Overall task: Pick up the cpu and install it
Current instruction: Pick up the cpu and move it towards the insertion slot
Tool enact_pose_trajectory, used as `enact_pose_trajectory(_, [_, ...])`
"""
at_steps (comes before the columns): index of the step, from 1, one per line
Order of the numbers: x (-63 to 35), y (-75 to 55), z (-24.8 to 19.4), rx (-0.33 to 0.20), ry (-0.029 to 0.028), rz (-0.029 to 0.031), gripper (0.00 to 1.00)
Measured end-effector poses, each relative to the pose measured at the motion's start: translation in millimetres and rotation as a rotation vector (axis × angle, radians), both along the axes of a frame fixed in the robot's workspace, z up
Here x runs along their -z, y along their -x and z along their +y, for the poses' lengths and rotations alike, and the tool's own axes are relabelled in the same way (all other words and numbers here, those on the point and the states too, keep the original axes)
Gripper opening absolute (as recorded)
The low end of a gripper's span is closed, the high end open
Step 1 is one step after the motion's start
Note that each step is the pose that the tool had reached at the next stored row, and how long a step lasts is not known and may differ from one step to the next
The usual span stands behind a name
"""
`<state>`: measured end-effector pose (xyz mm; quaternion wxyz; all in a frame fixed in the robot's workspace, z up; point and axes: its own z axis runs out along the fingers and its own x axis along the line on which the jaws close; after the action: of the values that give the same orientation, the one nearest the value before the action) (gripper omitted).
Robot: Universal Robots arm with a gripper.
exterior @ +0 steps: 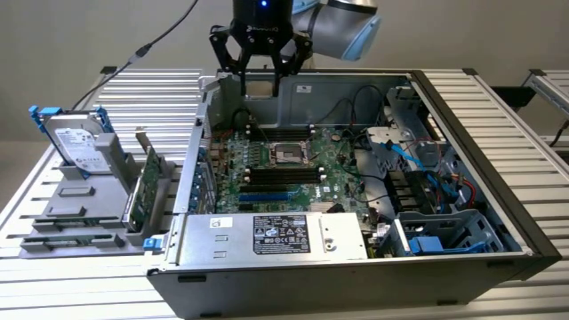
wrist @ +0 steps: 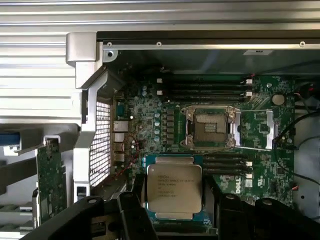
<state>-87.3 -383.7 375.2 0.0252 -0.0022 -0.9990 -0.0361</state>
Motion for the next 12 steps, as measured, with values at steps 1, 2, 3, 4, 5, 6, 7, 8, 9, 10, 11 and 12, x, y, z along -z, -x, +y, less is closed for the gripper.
enact_pose_trajectory(1, [0.5, -3.0, 3.5, 0.0, 0.0, 0.0, 0.55])
enact_pose_trajectory(2, [1.0, -5.8, 6.4, 0.0, 0.0001, 0.0, 0.55])
enact_pose_trajectory(3, [1.7, -8.9, 9.1, 0.0, -0.0001, -0.0001, 0.55])
enact_pose_trajectory(4, [2.1, -12.0, 11.3, 0.0, 0.0, 0.0, 0.55])
enact_pose_trajectory(5, [2.7, -15.3, 13.3, 0.0, 0.0, 0.0, 0.55])
enact_pose_trajectory(6, [3.3, -18.4, 15.2, 0.0, 0.0, 0.0, 0.55])
enact_pose_trajectory(7, [3.9, -21.3, 17.1, 0.0, 0.0, 0.0, 0.55])
enact_pose_trajectory(8, [4.5, -24.1, 19.0, 0.0, 0.0, 0.0, 0.55])
enact_pose_trajectory(9, [5.2, -26.8, 21.1, 0.0, 0.0001, 0.0, 0.55])
enact_pose_trajectory(10, [5.9, -29.4, 23.1, 0.0, -0.0001, -0.0001, 0.55])
enact_pose_trajectory(11, [6.7, -31.9, 25.2, 0.0, 0.0001, 0.0, 0.55])
enact_pose_trajectory(12, [7.5, -34.3, 27.6, 0.0, 0.0, 0.0, 0.55])
